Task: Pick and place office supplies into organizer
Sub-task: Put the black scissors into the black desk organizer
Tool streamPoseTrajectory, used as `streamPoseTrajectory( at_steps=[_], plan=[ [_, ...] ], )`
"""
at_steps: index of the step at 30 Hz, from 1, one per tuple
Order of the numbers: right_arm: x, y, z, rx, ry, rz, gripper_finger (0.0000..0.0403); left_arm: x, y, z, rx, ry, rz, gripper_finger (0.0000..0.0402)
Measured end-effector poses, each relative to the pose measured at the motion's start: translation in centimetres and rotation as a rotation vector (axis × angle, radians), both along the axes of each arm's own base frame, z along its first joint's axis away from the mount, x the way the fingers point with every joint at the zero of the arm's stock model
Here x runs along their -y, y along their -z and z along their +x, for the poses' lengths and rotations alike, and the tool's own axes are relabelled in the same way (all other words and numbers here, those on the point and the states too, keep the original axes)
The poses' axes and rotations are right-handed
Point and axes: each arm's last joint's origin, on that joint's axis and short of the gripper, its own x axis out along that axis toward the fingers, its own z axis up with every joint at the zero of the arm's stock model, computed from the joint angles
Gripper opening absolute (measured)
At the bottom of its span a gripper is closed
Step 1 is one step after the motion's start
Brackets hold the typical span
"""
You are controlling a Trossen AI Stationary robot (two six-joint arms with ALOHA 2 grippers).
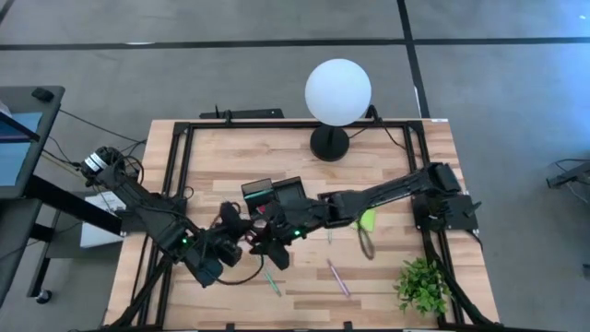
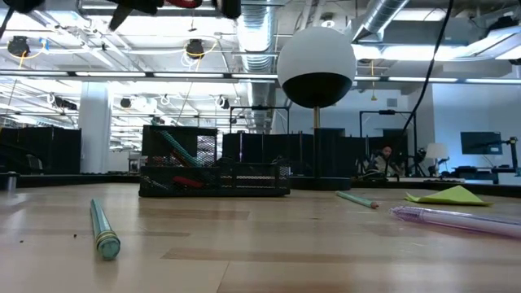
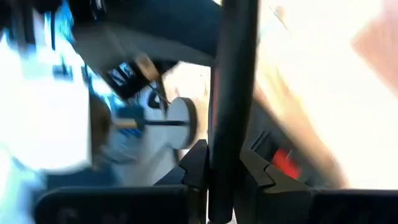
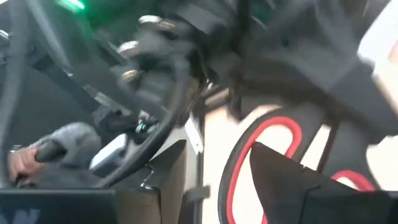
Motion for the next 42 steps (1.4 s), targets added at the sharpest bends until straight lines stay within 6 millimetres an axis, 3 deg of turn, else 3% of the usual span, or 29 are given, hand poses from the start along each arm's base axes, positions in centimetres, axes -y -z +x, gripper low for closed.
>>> streamPoseTrajectory(
  at_steps=[3, 8, 14, 20, 25, 34, 42],
  plan=[
    [0.3, -2.9, -1.5, 0.097, 0.044, -0.089, 0.0177, -0.2, 0.0, -0.1, 0.129, -0.143, -0.195, 0.0026],
    [0.5, -9.2, -5.4, 0.314, 0.146, -0.228, 0.0173, -1.2, 1.4, -0.6, 0.377, -0.369, -0.295, 0.0026],
    [-2.3, -12.7, -9.3, 0.453, 0.143, -0.347, 0.0163, -2.0, 4.9, -2.0, 0.797, -0.525, -0.46, 0.0026],
    [-6.2, -12.1, -11.1, 0.451, 0.101, -0.507, 0.0156, -3.7, 7.1, -4.1, 1.011, -0.546, -0.544, 0.0026],
    [-7.3, -10.7, -10.7, 0.406, 0.151, -0.573, 0.0152, -5.8, 7.1, -4.2, 1.071, -0.621, -0.548, 0.0026],
    [-5.2, -10.8, -9.5, 0.398, 0.22, -0.612, 0.0153, -8.1, 7.0, -2.1, 1.181, -0.766, -0.543, 0.0026],
    [-2.7, -10.8, -8.4, 0.375, 0.285, -0.627, 0.015, -7.1, 6.0, 0.3, 1.062, -0.756, -0.411, 0.0026]
  ],
)
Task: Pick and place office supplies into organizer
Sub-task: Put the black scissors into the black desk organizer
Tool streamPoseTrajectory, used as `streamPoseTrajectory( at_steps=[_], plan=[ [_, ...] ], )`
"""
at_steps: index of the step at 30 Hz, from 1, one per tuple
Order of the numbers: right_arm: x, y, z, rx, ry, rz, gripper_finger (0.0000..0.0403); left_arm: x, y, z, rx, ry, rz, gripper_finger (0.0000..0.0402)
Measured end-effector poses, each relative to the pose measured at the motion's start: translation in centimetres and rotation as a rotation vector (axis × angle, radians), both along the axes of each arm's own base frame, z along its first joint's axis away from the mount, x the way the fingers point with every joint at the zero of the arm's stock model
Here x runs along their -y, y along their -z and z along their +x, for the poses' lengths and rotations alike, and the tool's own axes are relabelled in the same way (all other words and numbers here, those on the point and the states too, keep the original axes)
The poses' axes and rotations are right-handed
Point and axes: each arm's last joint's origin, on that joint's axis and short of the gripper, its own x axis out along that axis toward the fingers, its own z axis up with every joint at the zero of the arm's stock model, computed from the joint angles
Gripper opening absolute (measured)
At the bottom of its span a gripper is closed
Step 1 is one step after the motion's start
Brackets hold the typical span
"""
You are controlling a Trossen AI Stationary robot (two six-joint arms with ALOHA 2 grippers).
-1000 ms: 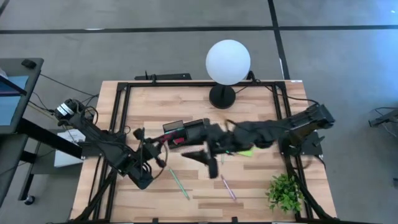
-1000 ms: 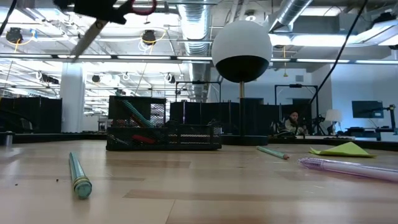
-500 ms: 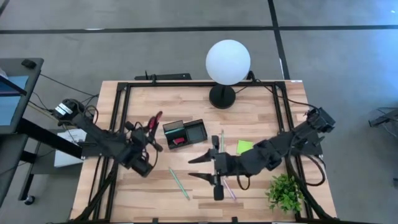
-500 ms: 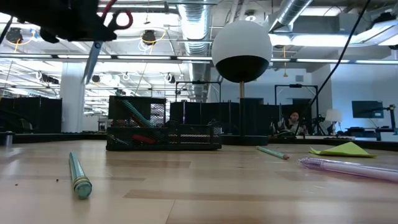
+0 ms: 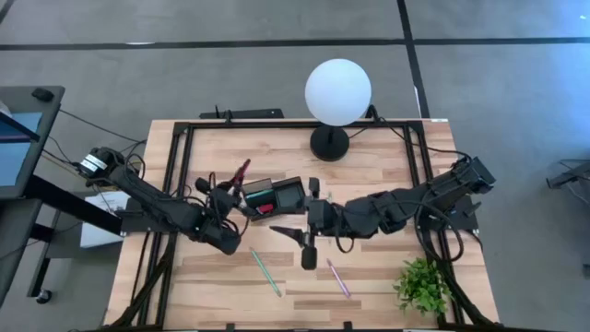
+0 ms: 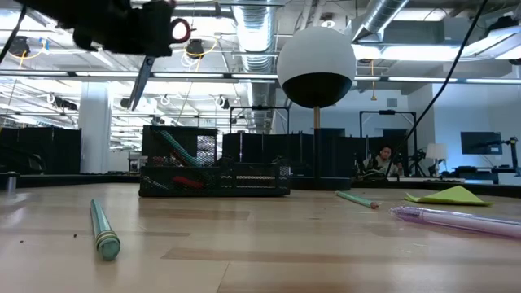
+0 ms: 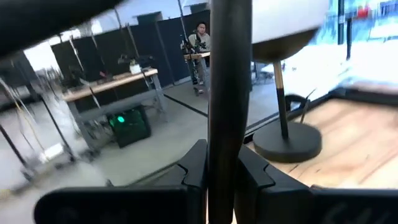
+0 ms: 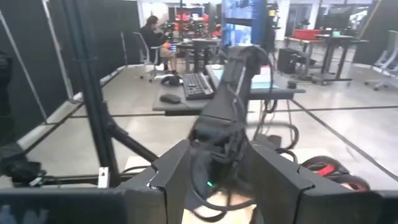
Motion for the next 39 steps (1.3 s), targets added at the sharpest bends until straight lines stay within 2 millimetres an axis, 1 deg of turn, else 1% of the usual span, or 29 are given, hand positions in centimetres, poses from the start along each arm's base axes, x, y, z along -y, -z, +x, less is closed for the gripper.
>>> streamPoseTrajectory(
  at_steps=[4, 7, 10, 12, 14, 16, 17, 20, 24, 27, 33, 36, 39],
  plan=[
    [1.0, 0.0, 0.4, 0.0, 0.028, 0.0, 0.0152, 0.2, -1.1, 1.8, -0.137, 0.079, -0.015, 0.0026],
    [1.5, 0.0, 0.6, 0.0, 0.042, 0.0, 0.0153, -0.5, -2.5, 3.6, -0.154, 0.236, -0.059, 0.0026],
    [1.6, 0.0, 0.6, 0.0, 0.045, 0.0, 0.0151, -1.6, -4.1, 4.9, -0.073, 0.378, -0.029, 0.0026],
    [1.4, 0.0, 0.6, -0.001, 0.038, 0.0, 0.0149, -2.3, -4.8, 5.1, 0.02, 0.44, 0.004, 0.0026],
    [0.9, -0.1, 0.3, 0.001, 0.024, 0.001, 0.0148, -3.1, -4.8, 4.9, 0.105, 0.5, 0.031, 0.0026],
    [0.3, -0.1, 0.0, 0.002, 0.006, 0.001, 0.0147, -4.0, -4.0, 4.6, 0.158, 0.574, 0.03, 0.0026],
    [-0.1, -0.1, -0.1, 0.002, -0.005, -0.002, 0.0146, -4.4, -3.2, 4.4, 0.176, 0.6, 0.017, 0.0026],
    [-1.0, -0.1, -0.5, -0.001, -0.035, -0.03, 0.0146, -5.7, -0.6, 3.6, 0.18, 0.586, 0.009, 0.0026],
    [-2.0, 0.1, -1.0, -0.02, -0.063, -0.051, 0.0145, -6.6, 0.5, 2.2, 0.231, 0.557, 0.053, 0.0026],
    [-2.2, 0.2, -1.2, -0.029, -0.071, -0.056, 0.0144, -7.3, 1.4, 1.8, 0.223, 0.537, 0.014, 0.0026],
    [-2.0, 0.3, -1.1, -0.043, -0.063, -0.055, 0.0144, -8.0, 3.3, 2.5, 0.16, 0.517, -0.048, 0.0026],
    [-2.0, 0.4, -1.1, -0.052, -0.062, -0.05, 0.0143, -8.2, 4.7, 2.9, 0.143, 0.505, -0.101, 0.0026],
    [-2.0, 0.4, -1.1, -0.052, -0.063, -0.05, 0.0141, -8.2, 5.9, 3.3, 0.119, 0.488, -0.114, 0.0026]
  ],
)
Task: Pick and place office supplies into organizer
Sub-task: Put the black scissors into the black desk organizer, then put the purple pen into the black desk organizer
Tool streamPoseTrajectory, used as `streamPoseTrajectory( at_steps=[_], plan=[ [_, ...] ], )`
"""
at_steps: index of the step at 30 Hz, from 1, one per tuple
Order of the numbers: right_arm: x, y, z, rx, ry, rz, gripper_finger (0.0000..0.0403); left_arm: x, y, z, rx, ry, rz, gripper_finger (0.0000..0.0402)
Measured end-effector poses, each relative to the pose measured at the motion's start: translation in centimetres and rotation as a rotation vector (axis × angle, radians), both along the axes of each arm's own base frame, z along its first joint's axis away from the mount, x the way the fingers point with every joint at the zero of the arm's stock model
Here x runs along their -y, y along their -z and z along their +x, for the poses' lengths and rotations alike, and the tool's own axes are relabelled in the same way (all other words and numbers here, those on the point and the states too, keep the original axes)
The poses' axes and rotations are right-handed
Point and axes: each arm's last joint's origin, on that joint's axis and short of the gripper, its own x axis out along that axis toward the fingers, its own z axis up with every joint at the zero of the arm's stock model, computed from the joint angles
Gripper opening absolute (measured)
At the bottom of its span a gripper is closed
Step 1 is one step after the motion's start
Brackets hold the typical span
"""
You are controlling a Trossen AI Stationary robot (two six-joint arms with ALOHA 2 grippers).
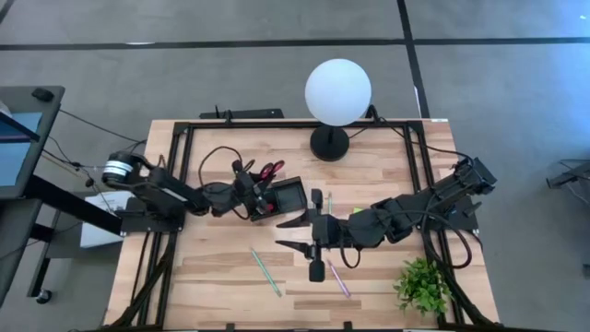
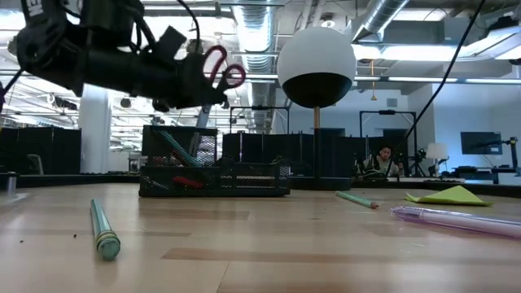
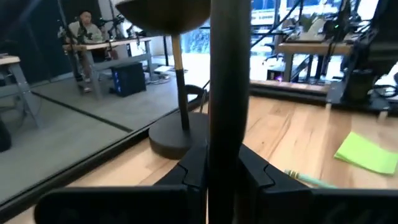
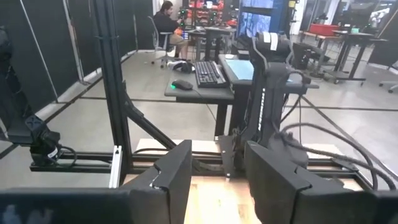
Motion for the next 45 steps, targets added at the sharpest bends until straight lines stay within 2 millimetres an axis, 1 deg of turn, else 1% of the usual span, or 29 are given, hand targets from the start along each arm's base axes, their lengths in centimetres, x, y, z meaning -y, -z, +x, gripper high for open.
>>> streamPoseTrajectory(
  at_steps=[3, 8, 12, 19, 22, 27, 33, 35, 38, 40, 42, 44, 45],
  plan=[
    [0.0, 0.0, 0.0, -0.001, 0.0, -0.001, 0.0139, 0.0, 1.1, 0.5, -0.041, -0.024, 0.006, 0.0029],
    [0.0, 0.3, 0.0, -0.025, 0.0, -0.013, 0.0139, -0.1, 2.5, 1.6, -0.09, -0.027, 0.012, 0.0076],
    [0.0, 0.5, -0.1, -0.043, 0.0, -0.022, 0.0138, -0.1, 2.8, 2.5, -0.105, -0.035, 0.037, 0.0104],
    [0.1, 0.8, -0.1, -0.075, 0.005, -0.003, 0.0138, -0.1, 2.0, 3.3, -0.1, -0.06, 0.069, 0.0131],
    [0.1, 1.2, -0.2, -0.12, 0.019, 0.042, 0.0138, 0.2, 1.6, 3.5, -0.114, -0.08, 0.113, 0.0138],
    [0.3, 2.5, -0.6, -0.24, 0.066, 0.131, 0.0137, 1.1, 0.5, 3.8, -0.135, -0.127, 0.194, 0.0146],
    [0.6, 3.4, -1.0, -0.304, 0.182, 0.162, 0.0139, 2.4, -0.5, 3.7, -0.114, -0.153, 0.204, 0.0156],
    [0.5, 3.4, -1.2, -0.305, 0.204, 0.173, 0.0137, 2.8, -1.1, 3.4, -0.115, -0.186, 0.218, 0.0161],
    [0.0, 3.5, -1.5, -0.312, 0.201, 0.199, 0.0137, 3.4, -2.4, 2.8, -0.136, -0.255, 0.257, 0.017],
    [-0.5, 3.7, -1.8, -0.325, 0.199, 0.221, 0.0137, 4.2, -3.9, 2.2, -0.137, -0.285, 0.282, 0.0177],
    [-1.1, 4.0, -2.2, -0.346, 0.209, 0.243, 0.0138, 5.2, -5.7, 1.2, -0.105, -0.272, 0.288, 0.0184],
    [-1.8, 5.2, -2.5, -0.359, 0.257, 0.273, 0.0138, 6.4, -7.8, -0.1, -0.021, -0.221, 0.256, 0.0191],
    [-2.2, 6.1, -2.8, -0.375, 0.289, 0.274, 0.0137, 7.1, -8.8, -0.8, 0.03, -0.183, 0.233, 0.0194]
  ],
)
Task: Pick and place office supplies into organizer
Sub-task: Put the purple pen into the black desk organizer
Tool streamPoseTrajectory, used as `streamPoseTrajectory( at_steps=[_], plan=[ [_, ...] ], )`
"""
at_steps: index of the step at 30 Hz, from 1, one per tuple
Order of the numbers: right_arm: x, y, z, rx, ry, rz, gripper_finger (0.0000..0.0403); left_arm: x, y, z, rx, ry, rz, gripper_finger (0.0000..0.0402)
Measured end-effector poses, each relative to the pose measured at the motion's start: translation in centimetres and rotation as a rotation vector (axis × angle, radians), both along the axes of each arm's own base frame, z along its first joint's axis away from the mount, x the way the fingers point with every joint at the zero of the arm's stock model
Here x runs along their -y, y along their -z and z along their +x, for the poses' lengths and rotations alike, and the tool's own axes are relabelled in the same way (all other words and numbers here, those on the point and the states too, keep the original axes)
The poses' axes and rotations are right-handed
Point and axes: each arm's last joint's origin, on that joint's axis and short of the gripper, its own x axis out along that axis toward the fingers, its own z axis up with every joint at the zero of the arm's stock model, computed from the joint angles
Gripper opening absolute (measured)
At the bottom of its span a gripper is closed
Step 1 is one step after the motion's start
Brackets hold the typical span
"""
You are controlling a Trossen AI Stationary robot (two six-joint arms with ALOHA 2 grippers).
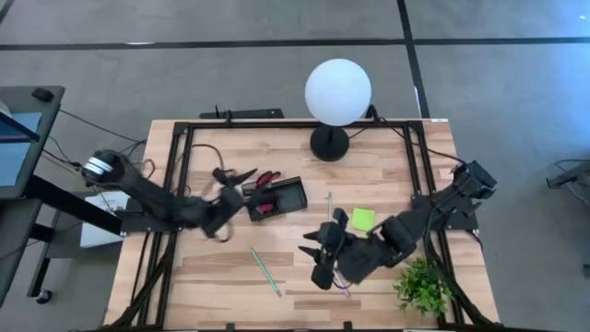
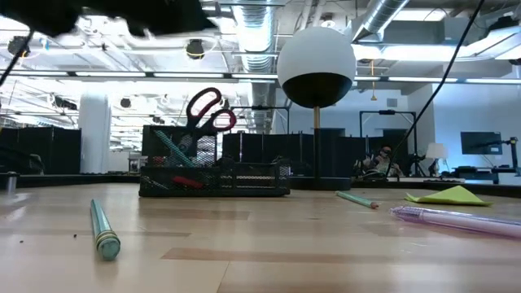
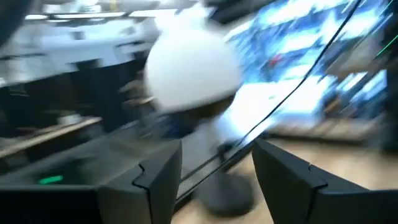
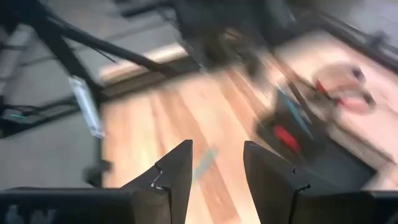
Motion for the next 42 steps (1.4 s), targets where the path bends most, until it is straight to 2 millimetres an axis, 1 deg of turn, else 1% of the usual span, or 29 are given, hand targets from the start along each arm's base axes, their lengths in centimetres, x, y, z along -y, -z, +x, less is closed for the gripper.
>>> streamPoseTrajectory(
  at_steps=[2, 4, 6, 8, 10, 12, 14, 18, 22, 25, 28, 30, 32, 34, 36, 38, 40, 42],
  plan=[
    [-0.5, 1.8, -0.6, -0.015, 0.067, 0.032, 0.0136, 1.3, -2.0, -1.7, 0.087, 0.102, -0.03, 0.0199],
    [-0.7, 3.9, -1.2, -0.02, 0.141, 0.09, 0.0134, 2.3, -3.5, -3.4, 0.115, 0.183, -0.039, 0.0202],
    [-0.8, 6.2, -1.9, -0.03, 0.226, 0.13, 0.0134, 3.0, -4.6, -4.9, 0.114, 0.241, -0.036, 0.0202],
    [-0.6, 7.9, -2.5, -0.017, 0.305, 0.147, 0.0135, 3.5, -5.1, -6.1, 0.082, 0.287, -0.029, 0.0202],
    [-0.4, 9.4, -2.9, -0.018, 0.348, 0.167, 0.0137, 3.8, -5.3, -7.1, 0.064, 0.323, -0.044, 0.0201],
    [0.0, 10.7, -3.3, -0.056, 0.37, 0.186, 0.0138, 4.0, -5.3, -7.7, 0.041, 0.35, -0.06, 0.02],
    [0.4, 11.6, -3.4, -0.088, 0.385, 0.225, 0.0138, 4.2, -5.2, -8.2, 0.027, 0.376, -0.075, 0.0199],
    [1.3, 12.3, -3.1, -0.165, 0.384, 0.283, 0.0137, 4.4, -4.9, -8.4, 0.008, 0.398, -0.087, 0.0199],
    [2.5, 12.3, -2.3, -0.222, 0.333, 0.231, 0.0138, 4.5, -4.7, -8.4, -0.016, 0.401, -0.072, 0.0199],
    [3.8, 12.4, -1.5, -0.27, 0.298, 0.206, 0.0139, 4.5, -4.6, -8.4, -0.021, 0.398, -0.07, 0.0199],
    [5.0, 12.5, -0.9, -0.303, 0.314, 0.274, 0.0135, 4.5, -4.5, -8.4, -0.037, 0.389, -0.062, 0.0199],
    [5.3, 12.6, -0.7, -0.291, 0.365, 0.325, 0.0132, 4.5, -4.3, -8.4, -0.05, 0.388, -0.054, 0.0199],
    [5.1, 13.3, -0.2, -0.273, 0.396, 0.328, 0.013, 4.5, -4.1, -8.3, -0.078, 0.384, -0.038, 0.0199],
    [5.1, 14.1, -0.5, -0.291, 0.42, 0.264, 0.0128, 4.6, -3.9, -8.3, -0.102, 0.382, -0.023, 0.0199],
    [4.8, 14.9, 0.6, -0.241, 0.451, 0.298, 0.0128, 4.6, -3.5, -8.3, -0.138, 0.378, -0.001, 0.0199],
    [4.9, 16.5, 0.4, -0.28, 0.518, 0.293, 0.0127, 4.6, -3.2, -8.3, -0.167, 0.374, 0.017, 0.0199],
    [4.2, 17.9, 1.3, -0.249, 0.543, 0.338, 0.0127, 4.6, -2.8, -8.3, -0.212, 0.365, 0.044, 0.0199],
    [3.7, 19.4, 1.0, -0.288, 0.559, 0.308, 0.0127, 4.6, -2.4, -8.3, -0.248, 0.358, 0.065, 0.0199]
  ],
)
